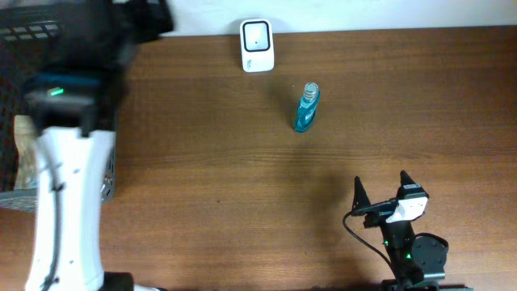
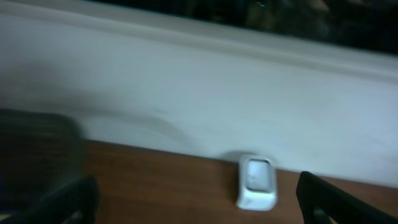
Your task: Scan the item barcode
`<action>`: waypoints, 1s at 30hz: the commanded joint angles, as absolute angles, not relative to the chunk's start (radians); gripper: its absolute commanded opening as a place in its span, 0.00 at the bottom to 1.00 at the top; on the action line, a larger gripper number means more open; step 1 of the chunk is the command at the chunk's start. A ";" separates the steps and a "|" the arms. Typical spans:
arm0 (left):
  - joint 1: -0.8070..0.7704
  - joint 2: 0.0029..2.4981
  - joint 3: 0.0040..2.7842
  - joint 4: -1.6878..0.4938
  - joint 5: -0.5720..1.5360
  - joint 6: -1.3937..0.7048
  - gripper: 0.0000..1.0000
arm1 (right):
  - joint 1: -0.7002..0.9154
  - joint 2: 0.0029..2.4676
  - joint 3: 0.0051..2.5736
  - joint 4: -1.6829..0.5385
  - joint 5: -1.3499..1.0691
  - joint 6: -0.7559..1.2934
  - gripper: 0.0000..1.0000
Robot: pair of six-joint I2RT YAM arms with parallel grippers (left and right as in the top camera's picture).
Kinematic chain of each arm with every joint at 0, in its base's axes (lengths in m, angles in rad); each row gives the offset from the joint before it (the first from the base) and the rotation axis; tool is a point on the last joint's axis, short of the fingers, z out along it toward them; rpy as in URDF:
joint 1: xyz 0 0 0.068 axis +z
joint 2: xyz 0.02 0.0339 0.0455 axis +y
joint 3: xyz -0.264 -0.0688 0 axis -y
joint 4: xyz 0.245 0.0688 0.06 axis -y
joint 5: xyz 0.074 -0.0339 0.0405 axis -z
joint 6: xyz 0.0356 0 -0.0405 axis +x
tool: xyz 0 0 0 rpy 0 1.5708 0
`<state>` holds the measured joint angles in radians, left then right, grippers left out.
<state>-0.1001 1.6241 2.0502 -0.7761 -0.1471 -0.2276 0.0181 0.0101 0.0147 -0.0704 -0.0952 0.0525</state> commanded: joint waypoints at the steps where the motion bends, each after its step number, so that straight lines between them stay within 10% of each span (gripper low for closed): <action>1: 0.157 1.618 2.047 -0.859 -0.155 -0.218 0.99 | 0.012 0.003 0.006 -0.071 -0.093 0.056 0.98; 8: 0.482 1.755 2.046 -1.079 -0.155 -0.219 0.99 | 0.012 0.003 0.006 -0.071 -0.093 0.056 0.98; 21: 0.480 2.193 2.046 -1.328 -0.162 -0.083 0.84 | 0.012 0.003 0.006 -0.071 -0.093 0.056 0.99; 30: 0.480 2.227 2.042 -1.457 -0.089 -0.378 0.79 | 0.012 0.003 0.006 -0.071 -0.093 0.056 0.98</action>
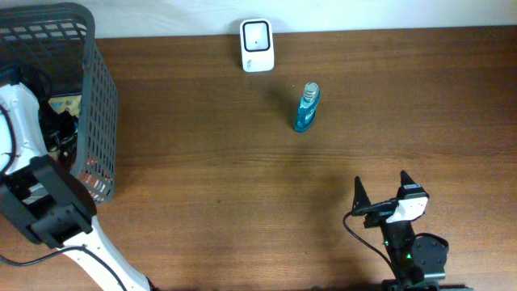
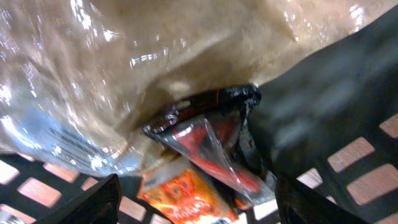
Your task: Scan the item barcode
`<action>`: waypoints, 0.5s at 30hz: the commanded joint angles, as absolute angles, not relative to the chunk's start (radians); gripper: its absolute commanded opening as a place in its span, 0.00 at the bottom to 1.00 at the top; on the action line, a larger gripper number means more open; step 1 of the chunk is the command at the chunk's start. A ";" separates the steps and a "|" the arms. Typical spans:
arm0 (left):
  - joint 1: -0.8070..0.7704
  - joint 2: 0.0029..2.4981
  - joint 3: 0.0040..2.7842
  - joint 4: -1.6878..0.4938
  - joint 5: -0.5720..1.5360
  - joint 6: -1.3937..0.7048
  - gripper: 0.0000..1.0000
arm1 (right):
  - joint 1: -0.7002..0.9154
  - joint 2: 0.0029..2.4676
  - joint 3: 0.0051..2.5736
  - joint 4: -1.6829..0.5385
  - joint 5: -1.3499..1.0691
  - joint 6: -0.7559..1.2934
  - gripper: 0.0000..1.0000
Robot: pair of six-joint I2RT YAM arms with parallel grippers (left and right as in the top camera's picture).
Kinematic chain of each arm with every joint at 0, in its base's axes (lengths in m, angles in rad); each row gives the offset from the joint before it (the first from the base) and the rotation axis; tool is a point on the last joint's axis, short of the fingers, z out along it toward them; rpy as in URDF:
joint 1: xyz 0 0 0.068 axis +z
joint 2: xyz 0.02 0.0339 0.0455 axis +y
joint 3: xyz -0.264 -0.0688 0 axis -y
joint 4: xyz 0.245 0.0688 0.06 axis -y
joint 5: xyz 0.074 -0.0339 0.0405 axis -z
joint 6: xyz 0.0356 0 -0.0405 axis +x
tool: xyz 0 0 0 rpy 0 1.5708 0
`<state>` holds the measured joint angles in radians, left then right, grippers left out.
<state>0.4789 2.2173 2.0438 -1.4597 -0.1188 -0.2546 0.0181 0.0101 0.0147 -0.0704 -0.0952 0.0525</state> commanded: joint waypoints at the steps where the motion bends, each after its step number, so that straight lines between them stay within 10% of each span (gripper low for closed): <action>1: 0.480 2.227 2.036 -1.451 -0.065 -0.405 0.79 | 0.012 0.003 0.006 -0.071 -0.093 0.056 0.98; 13: 0.474 2.227 1.753 -1.234 0.019 -0.433 0.82 | 0.012 0.003 0.006 -0.071 -0.093 0.056 0.98; 15: 0.474 2.227 1.753 -1.186 0.012 -0.433 0.68 | 0.012 0.003 0.006 -0.071 -0.093 0.056 0.98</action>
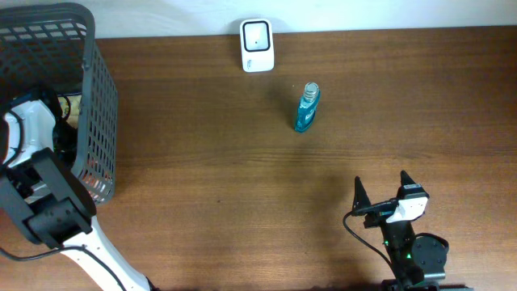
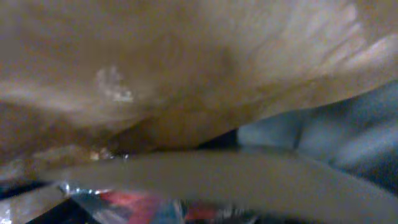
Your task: Scan the item barcode
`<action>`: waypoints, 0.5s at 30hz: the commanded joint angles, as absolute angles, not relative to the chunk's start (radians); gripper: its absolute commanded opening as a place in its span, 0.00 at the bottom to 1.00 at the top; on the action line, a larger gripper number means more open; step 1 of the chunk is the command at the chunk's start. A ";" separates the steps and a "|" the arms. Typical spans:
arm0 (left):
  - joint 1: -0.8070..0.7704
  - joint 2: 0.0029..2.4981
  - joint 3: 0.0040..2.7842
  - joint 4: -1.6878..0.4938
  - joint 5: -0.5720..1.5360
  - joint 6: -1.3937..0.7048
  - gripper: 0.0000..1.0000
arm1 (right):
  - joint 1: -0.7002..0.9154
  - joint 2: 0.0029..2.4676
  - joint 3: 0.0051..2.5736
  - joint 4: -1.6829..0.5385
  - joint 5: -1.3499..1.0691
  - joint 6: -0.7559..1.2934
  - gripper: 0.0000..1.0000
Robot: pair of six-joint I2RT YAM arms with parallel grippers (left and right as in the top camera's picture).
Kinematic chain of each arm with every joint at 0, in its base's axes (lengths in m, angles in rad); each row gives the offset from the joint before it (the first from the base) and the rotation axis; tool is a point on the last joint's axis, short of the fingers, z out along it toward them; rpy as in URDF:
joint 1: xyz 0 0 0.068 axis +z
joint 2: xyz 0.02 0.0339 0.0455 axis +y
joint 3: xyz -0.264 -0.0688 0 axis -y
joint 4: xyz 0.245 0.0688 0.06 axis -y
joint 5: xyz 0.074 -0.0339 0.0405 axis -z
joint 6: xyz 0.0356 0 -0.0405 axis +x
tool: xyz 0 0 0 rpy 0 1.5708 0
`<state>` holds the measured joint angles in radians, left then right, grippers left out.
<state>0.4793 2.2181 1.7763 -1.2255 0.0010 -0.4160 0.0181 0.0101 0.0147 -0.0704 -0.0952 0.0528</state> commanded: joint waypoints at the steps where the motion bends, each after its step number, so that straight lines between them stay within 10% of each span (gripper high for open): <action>1: 0.474 2.227 1.753 -1.176 0.012 -0.433 0.55 | 0.012 0.003 0.006 -0.070 -0.094 0.056 0.98; 15: 0.474 2.227 1.976 -1.280 0.091 -0.429 0.29 | 0.012 0.003 0.006 -0.070 -0.093 0.056 0.98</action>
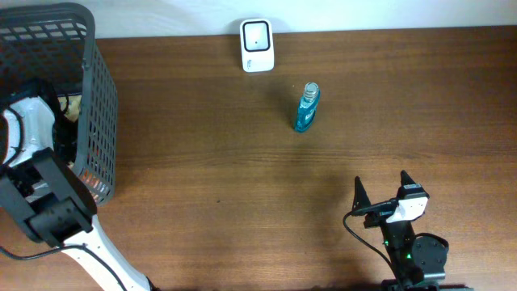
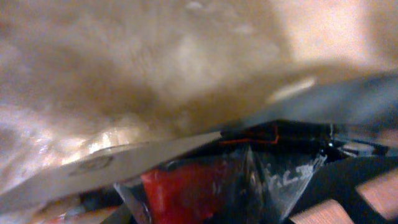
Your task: Scan the item barcode
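Note:
My left arm (image 1: 31, 129) reaches down into the grey wire basket (image 1: 95, 97) at the table's left edge. Its gripper is buried among the goods and its fingers do not show clearly. The left wrist view is filled by a crinkled tan plastic bag (image 2: 155, 68), and a red and black packet in clear wrap (image 2: 199, 186) lies just under it. A white barcode scanner (image 1: 257, 45) stands at the table's far edge. My right gripper (image 1: 380, 183) rests open and empty near the front right.
A blue bottle (image 1: 306, 107) stands upright right of the scanner, toward the table's middle. The basket's dark floor mesh (image 2: 373, 196) shows at the lower right of the left wrist view. More packets lie in the basket beside the arm.
The left wrist camera was pressed against the tan bag, all blur; now the red and black packet shows close below the bag. From overhead the left arm has barely shifted. The right arm is still.
At first my left arm was raised over the basket, its camera facing the wall and the scanner. Then it was down inside, open fingers over the tan bag and a red packet. It then sat tight against the bag, and now right at the packet.

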`<action>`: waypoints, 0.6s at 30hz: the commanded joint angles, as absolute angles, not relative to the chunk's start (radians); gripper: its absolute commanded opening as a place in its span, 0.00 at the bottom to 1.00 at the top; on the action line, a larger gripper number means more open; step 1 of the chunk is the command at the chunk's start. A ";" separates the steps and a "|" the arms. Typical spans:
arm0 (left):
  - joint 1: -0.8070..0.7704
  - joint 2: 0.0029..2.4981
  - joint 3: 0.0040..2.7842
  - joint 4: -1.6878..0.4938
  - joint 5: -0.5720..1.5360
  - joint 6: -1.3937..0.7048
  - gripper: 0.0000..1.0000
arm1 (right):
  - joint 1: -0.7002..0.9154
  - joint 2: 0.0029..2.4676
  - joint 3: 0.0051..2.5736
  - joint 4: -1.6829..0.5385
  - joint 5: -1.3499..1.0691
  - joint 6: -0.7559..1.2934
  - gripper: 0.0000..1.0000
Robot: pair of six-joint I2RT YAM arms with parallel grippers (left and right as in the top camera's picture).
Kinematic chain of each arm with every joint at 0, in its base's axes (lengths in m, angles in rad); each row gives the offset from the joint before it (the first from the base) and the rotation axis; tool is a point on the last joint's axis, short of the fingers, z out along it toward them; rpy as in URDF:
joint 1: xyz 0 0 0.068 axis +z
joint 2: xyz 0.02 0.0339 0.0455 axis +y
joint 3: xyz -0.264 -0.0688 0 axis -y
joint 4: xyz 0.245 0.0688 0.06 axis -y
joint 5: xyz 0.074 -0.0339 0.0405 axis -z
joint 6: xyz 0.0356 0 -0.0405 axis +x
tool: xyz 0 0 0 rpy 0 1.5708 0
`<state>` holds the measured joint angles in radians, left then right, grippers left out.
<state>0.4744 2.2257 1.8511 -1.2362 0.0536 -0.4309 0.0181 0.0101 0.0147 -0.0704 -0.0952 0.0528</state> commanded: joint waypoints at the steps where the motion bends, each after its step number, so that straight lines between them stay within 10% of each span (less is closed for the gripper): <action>1: 0.474 2.227 2.040 -1.319 0.090 -0.429 0.28 | 0.012 0.003 0.006 -0.071 -0.093 0.056 0.98; 12: 0.462 2.223 3.049 -1.647 0.526 -0.414 0.29 | 0.012 0.003 0.006 -0.071 -0.093 0.056 0.98; 18: 0.186 2.207 3.103 -1.649 0.607 -0.413 0.32 | 0.012 0.003 0.006 -0.070 -0.093 0.056 0.98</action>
<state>0.3264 2.2120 3.1306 -1.6466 0.5781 -0.4271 0.0181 0.0101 0.0147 -0.0704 -0.0952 0.0528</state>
